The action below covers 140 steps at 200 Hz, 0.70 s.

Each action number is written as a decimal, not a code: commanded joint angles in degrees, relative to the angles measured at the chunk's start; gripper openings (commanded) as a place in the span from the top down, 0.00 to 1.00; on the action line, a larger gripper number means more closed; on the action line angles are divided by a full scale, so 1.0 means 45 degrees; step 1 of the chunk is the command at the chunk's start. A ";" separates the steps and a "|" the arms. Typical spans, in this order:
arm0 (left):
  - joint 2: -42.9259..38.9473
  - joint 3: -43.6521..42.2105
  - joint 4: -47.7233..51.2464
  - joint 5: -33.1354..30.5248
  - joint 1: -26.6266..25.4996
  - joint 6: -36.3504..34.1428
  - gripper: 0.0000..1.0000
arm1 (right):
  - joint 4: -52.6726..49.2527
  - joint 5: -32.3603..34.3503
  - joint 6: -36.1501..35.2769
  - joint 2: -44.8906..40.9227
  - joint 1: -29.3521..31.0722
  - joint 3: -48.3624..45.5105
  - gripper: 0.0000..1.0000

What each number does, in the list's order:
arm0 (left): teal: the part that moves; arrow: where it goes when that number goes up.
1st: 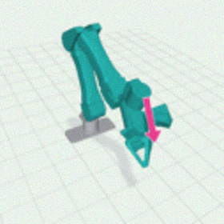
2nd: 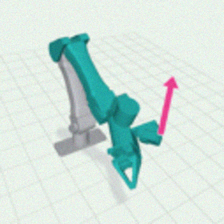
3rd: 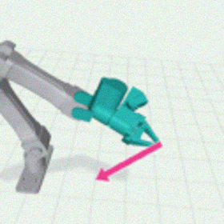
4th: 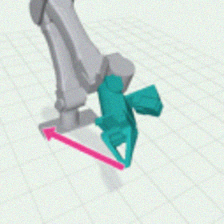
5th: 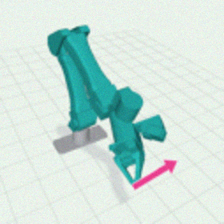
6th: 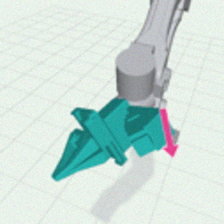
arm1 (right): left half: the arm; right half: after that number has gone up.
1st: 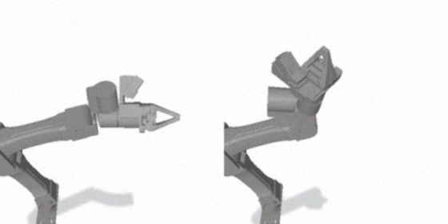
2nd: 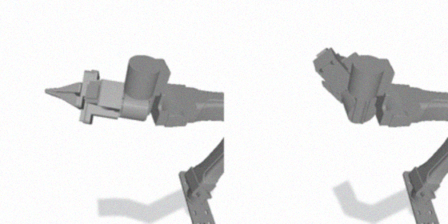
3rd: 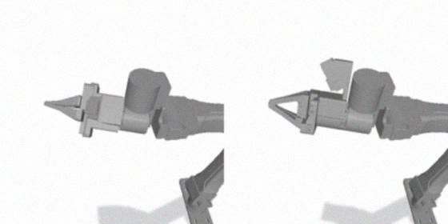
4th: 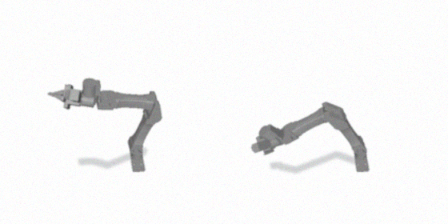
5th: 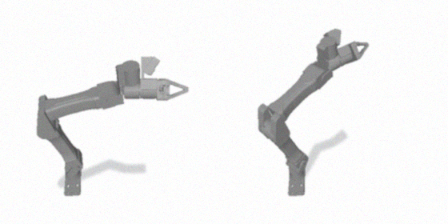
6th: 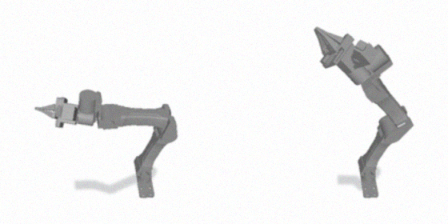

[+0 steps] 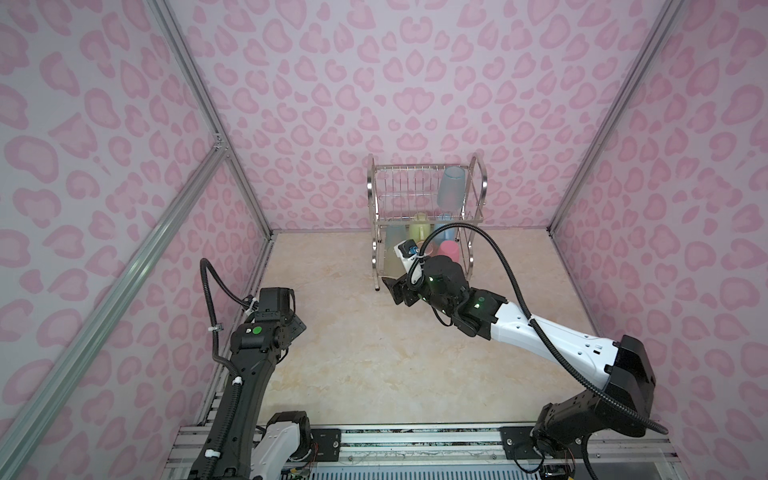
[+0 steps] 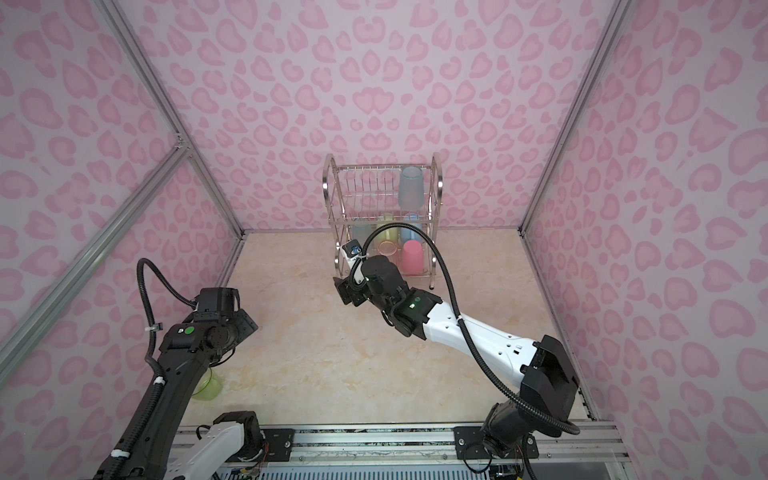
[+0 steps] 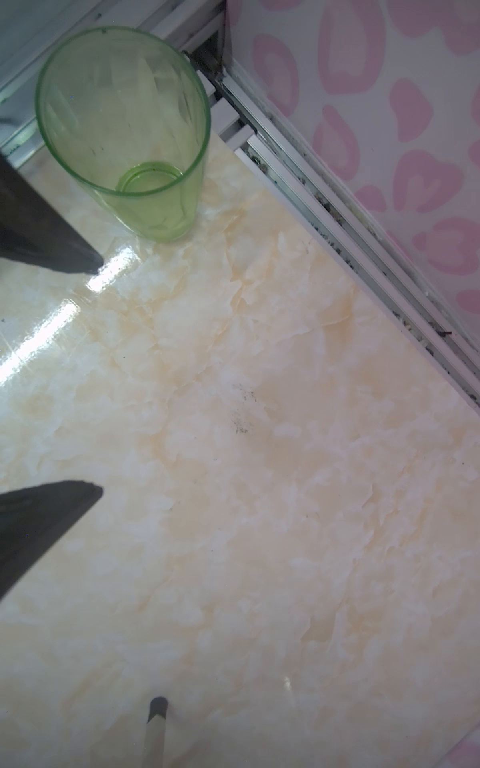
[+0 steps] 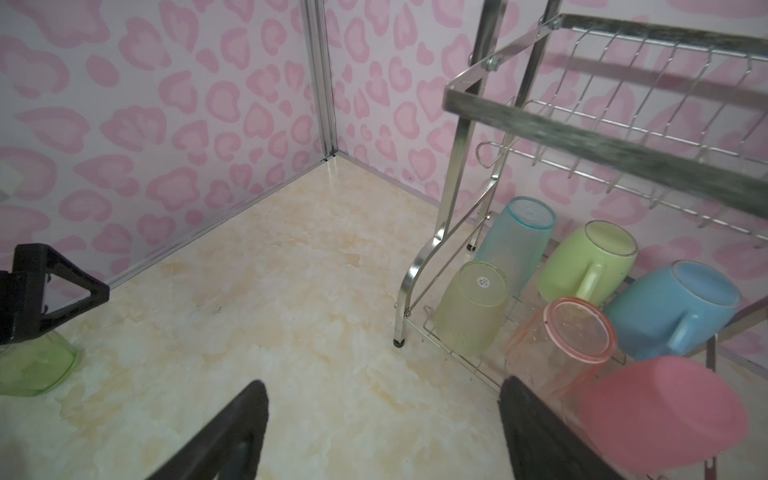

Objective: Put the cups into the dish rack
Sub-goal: 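Draw the right gripper back while the left gripper moves to the clear green cup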

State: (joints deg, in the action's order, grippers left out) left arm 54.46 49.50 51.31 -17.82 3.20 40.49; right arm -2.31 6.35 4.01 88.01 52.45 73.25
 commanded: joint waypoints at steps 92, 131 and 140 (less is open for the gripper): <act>-0.0332 -0.0664 0.0945 -0.1040 0.2666 0.1720 0.24 | -0.0074 -0.0864 0.0710 0.1396 0.1518 -0.0410 0.15; -0.0072 -0.0807 0.1000 -0.1209 0.3478 0.2114 0.26 | -0.0034 -0.0911 0.0724 0.1612 0.1666 -0.0356 0.15; 0.0037 -0.0824 0.1030 -0.1197 0.3577 0.2231 0.26 | -0.0034 -0.0903 0.0730 0.1627 0.1666 -0.0372 0.16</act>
State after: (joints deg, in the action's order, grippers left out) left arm 53.71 46.26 54.76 -21.93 18.22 48.45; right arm -2.92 2.55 6.90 94.72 59.86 71.64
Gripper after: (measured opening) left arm 0.739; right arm 0.848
